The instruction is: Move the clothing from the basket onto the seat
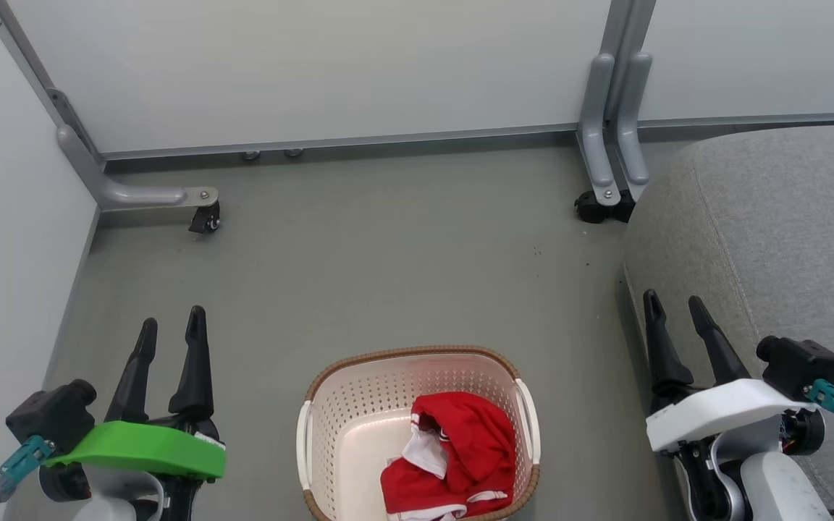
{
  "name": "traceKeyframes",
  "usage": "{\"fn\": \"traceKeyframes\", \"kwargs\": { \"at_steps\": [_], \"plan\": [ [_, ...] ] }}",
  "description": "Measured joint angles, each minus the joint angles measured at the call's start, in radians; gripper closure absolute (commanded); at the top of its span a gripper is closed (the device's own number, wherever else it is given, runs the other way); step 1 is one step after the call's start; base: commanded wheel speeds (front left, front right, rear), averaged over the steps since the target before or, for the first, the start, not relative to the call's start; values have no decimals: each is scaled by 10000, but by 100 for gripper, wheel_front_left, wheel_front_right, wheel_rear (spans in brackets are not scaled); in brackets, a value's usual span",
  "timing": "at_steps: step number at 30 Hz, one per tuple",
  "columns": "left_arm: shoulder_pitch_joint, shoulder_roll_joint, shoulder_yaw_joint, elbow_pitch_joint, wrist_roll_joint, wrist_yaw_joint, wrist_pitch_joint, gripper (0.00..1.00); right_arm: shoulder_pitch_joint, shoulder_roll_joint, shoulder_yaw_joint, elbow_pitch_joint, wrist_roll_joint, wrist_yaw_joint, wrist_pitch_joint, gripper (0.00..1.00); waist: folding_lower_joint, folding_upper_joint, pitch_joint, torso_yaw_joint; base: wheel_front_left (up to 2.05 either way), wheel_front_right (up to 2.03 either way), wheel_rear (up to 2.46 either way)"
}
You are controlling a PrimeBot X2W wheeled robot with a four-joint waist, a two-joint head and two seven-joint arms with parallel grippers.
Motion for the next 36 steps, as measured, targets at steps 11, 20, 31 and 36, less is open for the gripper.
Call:
{"fn": "traceKeyframes", "kwargs": {
  "at_steps": [11,20,31,36],
  "plan": [
    [9,61,-153,316,995,-8,-268,0,-6,-6,21,174,-1116,0,-221,0,0,0,5,7,0,0,0],
    [12,81,-178,456,1657,-8,-462,0,-3,-10,71,236,-1871,0,-351,0,0,0,7,17,0,0,0],
    [20,81,-203,667,2314,-10,-715,0,30,-19,144,270,-2522,2,-523,0,0,0,15,25,0,0,0],
    [33,82,-213,786,2610,-10,-813,0,79,-25,159,286,-2688,2,-623,0,0,0,4,24,0,0,0]
  ]
}}
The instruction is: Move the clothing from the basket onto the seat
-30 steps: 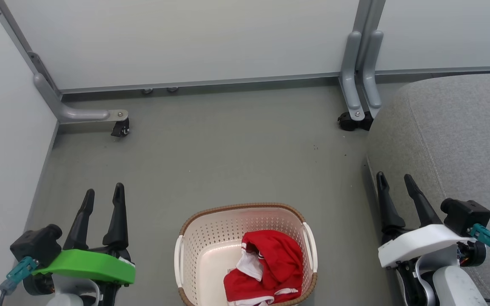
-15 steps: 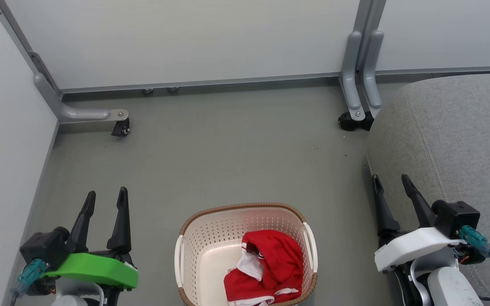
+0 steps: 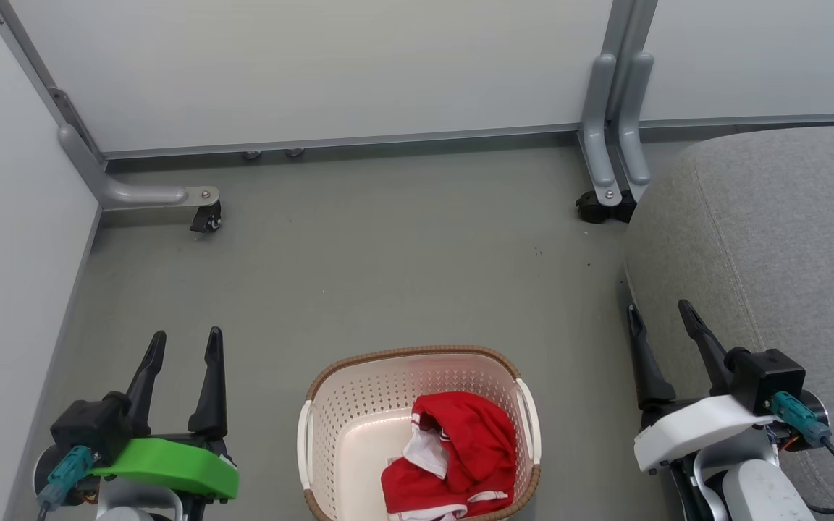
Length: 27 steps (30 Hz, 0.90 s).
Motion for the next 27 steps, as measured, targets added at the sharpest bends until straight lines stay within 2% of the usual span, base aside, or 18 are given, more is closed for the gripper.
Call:
{"fn": "traceKeyframes", "kwargs": {
  "at_steps": [27],
  "plan": [
    [3,40,-56,410,890,-4,-399,0,53,-12,86,105,-813,0,-458,0,0,0,-10,0,0,0,0]
  ]
}}
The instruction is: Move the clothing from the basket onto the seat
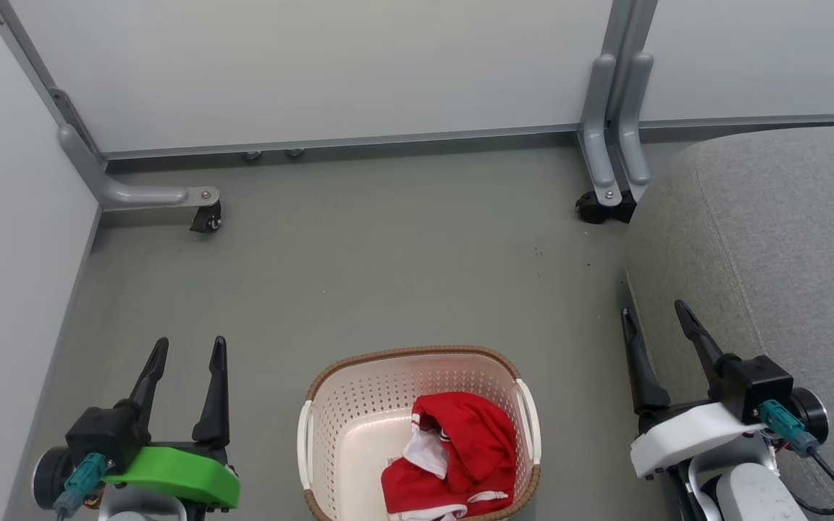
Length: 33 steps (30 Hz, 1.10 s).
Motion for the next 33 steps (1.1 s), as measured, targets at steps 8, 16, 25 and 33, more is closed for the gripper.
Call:
{"fn": "traceKeyframes", "kwargs": {
  "at_steps": [8,16,25,33],
  "plan": [
    [0,-8,63,79,-4,0,2,0,-18,2,-10,27,27,0,-2,0,0,0,16,-8,0,0,0],
    [-54,-46,-148,113,71,0,0,0,-186,0,50,-29,25,0,-2,0,0,0,189,-112,0,0,0],
    [-1458,-297,-2109,980,38,-10,0,0,-816,-4,142,-437,-10,0,29,0,0,0,941,-413,0,0,0],
    [-3520,-458,-3967,2451,-483,-10,-2,0,-1889,-6,219,-1060,31,0,-2,0,0,0,2368,-714,0,0,0]
  ]
}}
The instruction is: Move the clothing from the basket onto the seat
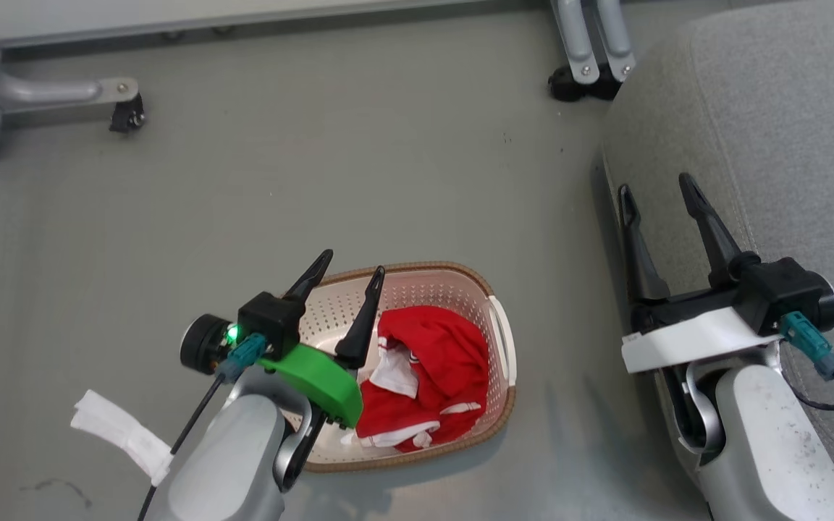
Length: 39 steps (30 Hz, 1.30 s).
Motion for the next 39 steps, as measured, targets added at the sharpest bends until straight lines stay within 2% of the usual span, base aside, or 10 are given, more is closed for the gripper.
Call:
{"fn": "traceKeyframes", "kwargs": {
  "at_steps": [13,21,31,39],
  "plan": [
    [-3142,-127,-2644,2940,-1310,-2,65,0,-1394,-10,-171,-1108,136,0,-104,0,2,0,3041,-374,0,0,0],
    [-4519,-71,-3666,4585,-2447,-2,516,0,-1700,-10,-88,-1680,184,0,-132,0,2,0,4848,-575,0,0,0],
    [-5544,435,-4581,5164,-3843,-2,761,0,-1744,-10,54,-1979,539,0,-134,0,2,0,6573,-866,0,0,0],
    [-6004,790,-5444,5183,-4704,-2,1070,0,-1757,-10,127,-2105,825,0,-134,0,1,0,7428,-1203,0,0,0]
  ]
}}
